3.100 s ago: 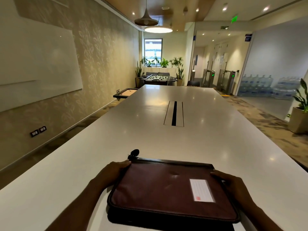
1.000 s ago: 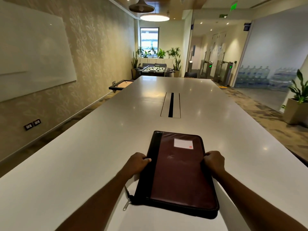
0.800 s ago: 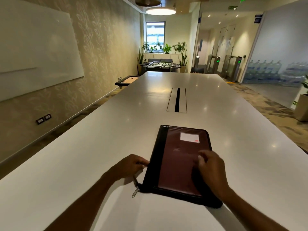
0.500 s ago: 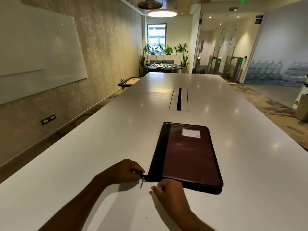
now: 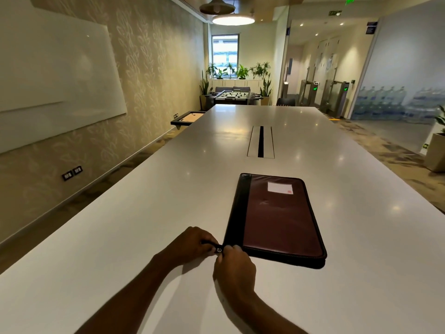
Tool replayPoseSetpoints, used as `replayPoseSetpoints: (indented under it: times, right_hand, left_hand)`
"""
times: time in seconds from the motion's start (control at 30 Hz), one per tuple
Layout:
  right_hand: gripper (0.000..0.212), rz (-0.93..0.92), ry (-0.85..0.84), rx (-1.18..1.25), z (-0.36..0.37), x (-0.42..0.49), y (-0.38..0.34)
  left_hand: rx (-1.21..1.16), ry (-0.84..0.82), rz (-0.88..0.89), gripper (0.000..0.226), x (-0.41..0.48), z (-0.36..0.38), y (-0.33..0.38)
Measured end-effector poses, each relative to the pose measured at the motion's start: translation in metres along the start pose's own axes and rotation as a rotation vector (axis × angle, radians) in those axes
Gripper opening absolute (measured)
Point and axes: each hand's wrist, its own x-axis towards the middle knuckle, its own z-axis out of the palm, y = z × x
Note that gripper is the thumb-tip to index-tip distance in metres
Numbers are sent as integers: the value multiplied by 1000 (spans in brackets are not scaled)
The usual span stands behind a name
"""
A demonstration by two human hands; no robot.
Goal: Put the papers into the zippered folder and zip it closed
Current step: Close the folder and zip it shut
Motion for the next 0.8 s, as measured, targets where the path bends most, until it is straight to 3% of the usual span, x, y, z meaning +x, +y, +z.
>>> replayPoseSetpoints:
  times: [0.33, 0.8]
  right_hand:
    - [19, 143, 117, -51, -31, 3, 57]
    - [22, 322, 279, -170, -102, -2, 180]
  left_hand:
    - [173, 91, -75, 19, -1, 5, 1]
    - [367, 59, -132, 17, 4, 3, 8]
